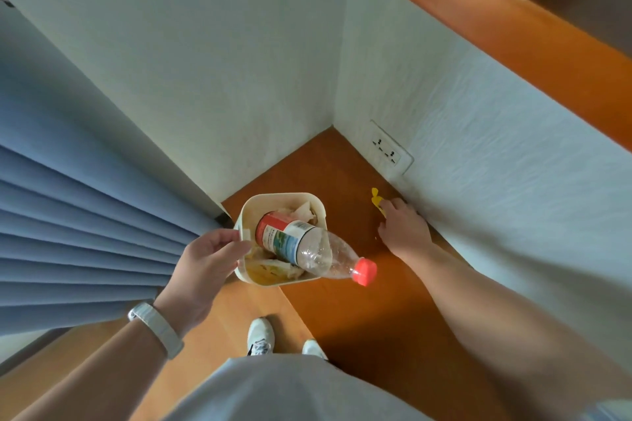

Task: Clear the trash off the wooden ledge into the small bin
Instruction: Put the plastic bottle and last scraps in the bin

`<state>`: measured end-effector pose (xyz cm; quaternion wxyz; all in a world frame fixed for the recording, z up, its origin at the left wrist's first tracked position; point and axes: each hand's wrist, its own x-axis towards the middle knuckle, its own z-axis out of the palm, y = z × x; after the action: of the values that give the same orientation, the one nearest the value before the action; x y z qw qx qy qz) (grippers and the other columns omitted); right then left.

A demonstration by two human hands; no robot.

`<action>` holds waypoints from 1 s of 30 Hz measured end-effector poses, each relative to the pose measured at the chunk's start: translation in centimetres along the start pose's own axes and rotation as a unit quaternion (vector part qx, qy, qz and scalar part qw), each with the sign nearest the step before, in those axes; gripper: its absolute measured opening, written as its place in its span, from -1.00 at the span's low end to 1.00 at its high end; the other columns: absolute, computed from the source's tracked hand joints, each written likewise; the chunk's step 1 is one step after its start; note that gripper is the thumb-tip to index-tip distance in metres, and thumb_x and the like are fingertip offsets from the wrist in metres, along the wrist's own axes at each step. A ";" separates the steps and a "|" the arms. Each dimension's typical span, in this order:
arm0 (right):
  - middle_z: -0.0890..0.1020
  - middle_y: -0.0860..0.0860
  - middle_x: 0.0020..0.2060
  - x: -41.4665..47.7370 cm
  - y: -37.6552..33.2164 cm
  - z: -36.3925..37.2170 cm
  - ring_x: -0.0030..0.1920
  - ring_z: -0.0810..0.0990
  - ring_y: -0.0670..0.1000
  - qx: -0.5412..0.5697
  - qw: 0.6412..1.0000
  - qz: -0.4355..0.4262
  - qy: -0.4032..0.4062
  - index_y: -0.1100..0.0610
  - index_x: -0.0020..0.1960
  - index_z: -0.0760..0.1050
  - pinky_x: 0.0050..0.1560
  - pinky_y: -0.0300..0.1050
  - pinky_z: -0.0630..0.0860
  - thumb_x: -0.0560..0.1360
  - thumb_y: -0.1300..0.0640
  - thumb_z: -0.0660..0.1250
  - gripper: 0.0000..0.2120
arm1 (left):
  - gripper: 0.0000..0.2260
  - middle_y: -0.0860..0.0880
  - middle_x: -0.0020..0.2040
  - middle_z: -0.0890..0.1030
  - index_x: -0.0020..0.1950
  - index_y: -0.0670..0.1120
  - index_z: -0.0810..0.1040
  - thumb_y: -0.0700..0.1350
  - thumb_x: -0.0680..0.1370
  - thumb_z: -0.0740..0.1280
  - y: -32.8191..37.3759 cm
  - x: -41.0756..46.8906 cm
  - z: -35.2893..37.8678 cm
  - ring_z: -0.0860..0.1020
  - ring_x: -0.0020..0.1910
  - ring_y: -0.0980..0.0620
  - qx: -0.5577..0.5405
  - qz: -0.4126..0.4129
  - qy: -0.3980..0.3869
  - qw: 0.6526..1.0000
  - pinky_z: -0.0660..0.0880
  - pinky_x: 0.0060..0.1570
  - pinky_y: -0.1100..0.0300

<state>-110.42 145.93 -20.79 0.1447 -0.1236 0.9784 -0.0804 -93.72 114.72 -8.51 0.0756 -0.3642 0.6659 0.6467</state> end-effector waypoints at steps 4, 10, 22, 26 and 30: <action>0.50 0.03 0.10 -0.6 -0.5 0.3 -0.03 0.55 0.07 -0.008 1.000 0.013 -0.020 0.02 0.37 0.35 -0.11 0.02 0.57 0.54 0.18 0.23 -0.59 | -0.93 -0.13 -0.11 0.79 0.02 -0.14 0.71 -0.18 0.60 0.43 -0.1 0.4 -0.4 0.77 -0.11 -0.07 0.002 0.005 -0.004 1.000 0.64 -0.01 0.09; 0.49 -0.01 0.03 -2.7 -1.2 -1.1 -0.06 0.54 0.04 -0.005 1.000 0.025 -0.011 0.02 0.31 0.43 -0.16 0.00 0.59 0.52 0.13 0.29 -0.64 | -0.89 -0.13 -0.11 0.80 -0.12 -0.04 0.75 -0.03 0.47 0.49 0.1 0.8 -0.8 0.78 -0.11 -0.08 -0.007 0.020 -0.041 0.999 0.67 -0.12 0.16; 0.60 0.07 -0.11 -8.1 -9.0 -13.5 -0.18 0.49 0.03 0.136 0.961 -0.096 0.219 0.20 0.02 0.59 -0.26 -0.14 0.37 0.44 0.26 0.40 -0.84 | -0.82 -0.12 -0.12 0.79 0.01 -0.13 0.71 -0.04 0.52 0.47 0.6 0.9 -1.8 0.77 -0.10 -0.07 0.011 0.050 -0.074 0.996 0.66 -0.17 0.19; 0.60 0.03 -0.13 -10.0 -12.6 -16.1 -0.21 0.51 -0.01 0.151 0.943 -0.187 0.230 0.21 0.01 0.58 -0.30 -0.12 0.47 0.44 0.27 0.40 -0.85 | -0.83 -0.10 -0.11 0.80 0.04 -0.14 0.70 -0.06 0.55 0.46 0.9 0.5 -2.4 0.77 -0.09 -0.02 0.007 0.060 -0.094 0.994 0.64 -0.24 0.31; 0.60 0.00 -0.13 -10.1 -15.4 -16.1 -0.19 0.54 -0.01 0.135 0.942 -0.242 0.187 0.19 -0.01 0.58 -0.27 -0.05 0.54 0.46 0.24 0.37 -0.88 | -0.68 -0.11 -0.09 0.80 0.06 -0.15 0.69 0.02 0.41 0.45 1.2 0.1 -2.9 0.78 -0.09 -0.05 -0.013 0.065 -0.103 0.992 0.66 -0.22 0.27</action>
<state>-102.58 135.87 0.00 -0.0496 -0.3189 0.9083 -0.2663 -93.41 111.92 -7.20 0.0973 -0.2523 0.6685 0.6928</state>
